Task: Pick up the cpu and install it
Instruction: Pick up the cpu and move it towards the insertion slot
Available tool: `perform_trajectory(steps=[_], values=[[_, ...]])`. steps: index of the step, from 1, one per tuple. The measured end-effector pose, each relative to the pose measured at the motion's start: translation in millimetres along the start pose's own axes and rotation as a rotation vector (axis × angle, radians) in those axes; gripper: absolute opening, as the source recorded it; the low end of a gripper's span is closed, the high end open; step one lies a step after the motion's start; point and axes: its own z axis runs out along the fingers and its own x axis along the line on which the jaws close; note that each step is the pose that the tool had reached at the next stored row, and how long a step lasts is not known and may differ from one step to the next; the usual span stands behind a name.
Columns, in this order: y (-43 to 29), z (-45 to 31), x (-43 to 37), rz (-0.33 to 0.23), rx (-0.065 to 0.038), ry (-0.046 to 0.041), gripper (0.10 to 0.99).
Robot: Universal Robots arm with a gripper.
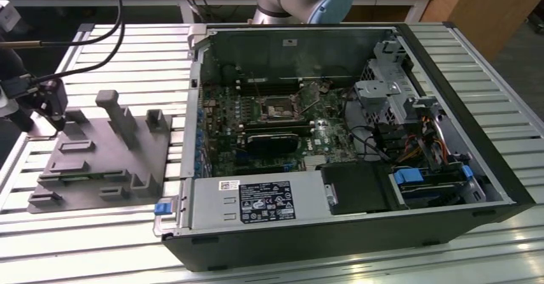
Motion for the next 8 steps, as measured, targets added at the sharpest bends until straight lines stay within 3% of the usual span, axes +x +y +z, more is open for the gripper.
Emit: perform_trajectory(steps=[8], values=[[0.4, -7.5, 0.1, 0.0, 0.0, 0.0, 0.533]])
